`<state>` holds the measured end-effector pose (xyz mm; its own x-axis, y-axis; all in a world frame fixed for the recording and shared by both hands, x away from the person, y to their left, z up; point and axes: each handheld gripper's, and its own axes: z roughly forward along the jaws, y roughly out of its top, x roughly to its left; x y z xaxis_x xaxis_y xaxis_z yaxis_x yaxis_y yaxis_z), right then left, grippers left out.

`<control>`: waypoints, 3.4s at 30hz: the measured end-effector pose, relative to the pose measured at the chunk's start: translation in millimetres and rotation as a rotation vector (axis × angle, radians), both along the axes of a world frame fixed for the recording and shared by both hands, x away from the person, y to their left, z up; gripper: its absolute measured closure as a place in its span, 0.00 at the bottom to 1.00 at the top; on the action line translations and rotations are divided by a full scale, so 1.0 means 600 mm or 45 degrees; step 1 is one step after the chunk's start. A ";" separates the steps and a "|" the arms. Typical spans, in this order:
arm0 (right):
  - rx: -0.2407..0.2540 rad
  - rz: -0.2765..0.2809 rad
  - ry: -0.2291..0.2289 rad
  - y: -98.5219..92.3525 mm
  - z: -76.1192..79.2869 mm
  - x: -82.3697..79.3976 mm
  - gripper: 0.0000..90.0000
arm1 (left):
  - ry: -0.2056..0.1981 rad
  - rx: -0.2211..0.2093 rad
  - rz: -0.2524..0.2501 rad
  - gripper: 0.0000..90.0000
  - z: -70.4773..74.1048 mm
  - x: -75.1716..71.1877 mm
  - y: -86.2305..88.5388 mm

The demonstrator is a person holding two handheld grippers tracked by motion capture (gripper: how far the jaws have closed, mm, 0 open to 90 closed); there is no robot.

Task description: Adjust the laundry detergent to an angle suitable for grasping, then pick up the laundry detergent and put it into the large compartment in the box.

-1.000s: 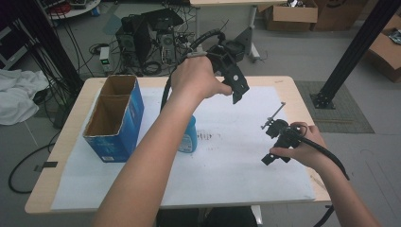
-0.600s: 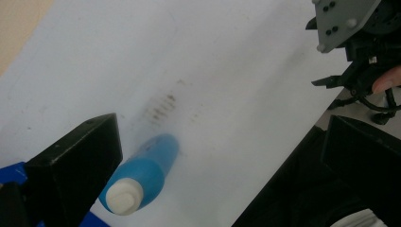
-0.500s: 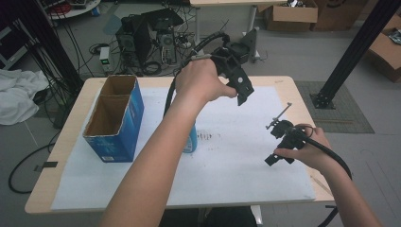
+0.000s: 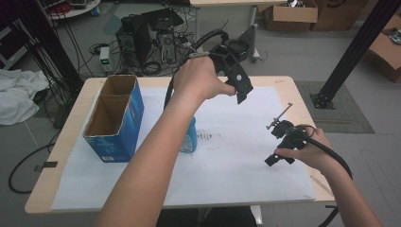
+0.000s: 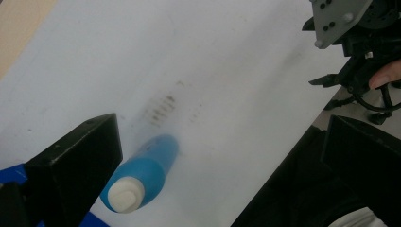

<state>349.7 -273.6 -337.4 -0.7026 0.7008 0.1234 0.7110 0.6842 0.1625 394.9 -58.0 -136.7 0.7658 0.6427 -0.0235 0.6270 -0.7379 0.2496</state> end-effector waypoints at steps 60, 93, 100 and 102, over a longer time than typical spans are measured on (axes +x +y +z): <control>-0.014 -0.022 0.014 0.001 0.010 0.015 0.19 | -0.003 0.032 -0.059 0.00 0.017 0.000 0.038; -0.004 -0.011 0.028 0.003 -0.001 0.019 0.19 | -0.076 0.055 -0.298 0.04 -0.013 0.000 0.141; -0.009 -0.023 0.041 0.005 -0.004 0.019 0.19 | -0.089 0.097 -0.372 0.05 -0.045 0.003 0.156; -0.004 -0.018 0.038 0.005 -0.005 0.020 0.19 | -0.084 0.094 -0.372 0.05 -0.050 0.004 0.158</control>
<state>361.5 -270.8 -340.6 -0.6886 0.7111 0.1419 0.7252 0.6743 0.1393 397.4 37.0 -166.8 0.9169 0.3929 0.0709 0.3696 -0.9025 0.2213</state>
